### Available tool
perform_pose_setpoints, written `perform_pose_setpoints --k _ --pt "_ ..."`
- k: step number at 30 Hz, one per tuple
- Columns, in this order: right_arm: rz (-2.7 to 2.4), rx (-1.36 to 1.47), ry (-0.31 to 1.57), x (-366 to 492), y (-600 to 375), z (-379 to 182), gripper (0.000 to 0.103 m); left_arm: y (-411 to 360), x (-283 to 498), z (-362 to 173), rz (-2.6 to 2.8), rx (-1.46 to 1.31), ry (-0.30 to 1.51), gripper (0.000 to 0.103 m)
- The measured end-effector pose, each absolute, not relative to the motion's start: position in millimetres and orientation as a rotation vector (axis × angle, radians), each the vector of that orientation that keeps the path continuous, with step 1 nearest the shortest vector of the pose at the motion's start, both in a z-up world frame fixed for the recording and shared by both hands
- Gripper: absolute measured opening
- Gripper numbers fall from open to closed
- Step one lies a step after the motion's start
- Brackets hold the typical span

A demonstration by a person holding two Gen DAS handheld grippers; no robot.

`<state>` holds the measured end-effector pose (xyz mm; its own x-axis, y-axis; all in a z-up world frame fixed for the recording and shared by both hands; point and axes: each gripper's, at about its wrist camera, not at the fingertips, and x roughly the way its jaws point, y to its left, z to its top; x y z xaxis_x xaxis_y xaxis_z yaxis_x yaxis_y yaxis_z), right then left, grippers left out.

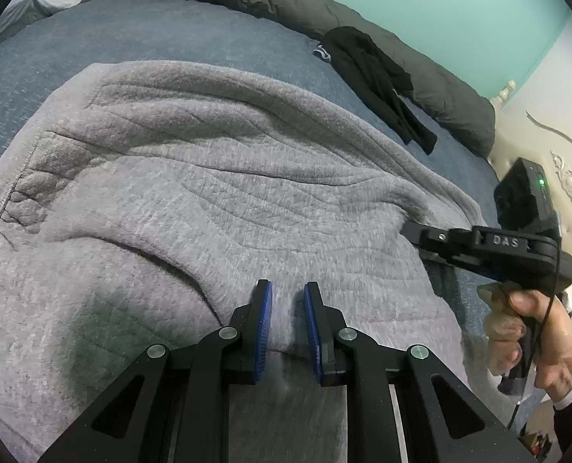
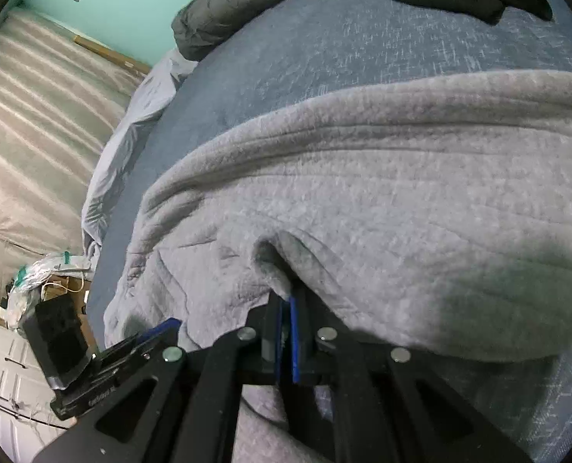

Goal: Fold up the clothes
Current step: 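Lift the fabric with the right gripper and fold it over the body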

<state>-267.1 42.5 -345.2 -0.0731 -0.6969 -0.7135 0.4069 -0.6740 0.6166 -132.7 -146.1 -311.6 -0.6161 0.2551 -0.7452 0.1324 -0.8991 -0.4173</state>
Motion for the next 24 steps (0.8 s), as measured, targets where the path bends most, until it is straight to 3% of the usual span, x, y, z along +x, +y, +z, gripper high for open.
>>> perform_pose_setpoints --k 4,5,6,8,14,20,24 --pt "-1.790 1.470 -0.348 -265 48 -349 0.006 -146 -132 -312 2.670 -1.346 -0.676 0.018" --pt "-1.773 1.473 -0.366 -263 55 -347 0.011 -147 -131 -311 2.668 -1.344 -0.677 0.018" --pt "-1.757 1.476 -0.383 -262 62 -345 0.028 -147 -131 -310 2.666 -1.343 -0.678 0.018" --pt "-1.805 1.448 -0.346 -254 84 -329 0.040 -148 -129 -308 2.664 -1.341 -0.681 0.019" --pt "-1.947 1.457 -0.290 -236 174 -301 0.041 -141 -126 -294 2.655 -1.331 -0.645 0.024" --pt "-1.995 1.529 -0.075 -193 227 -291 0.046 -120 -113 -271 2.633 -1.296 -0.538 0.029" --pt "-2.004 1.554 0.061 -163 248 -291 0.049 -87 -105 -267 2.541 -1.348 -0.430 0.039"
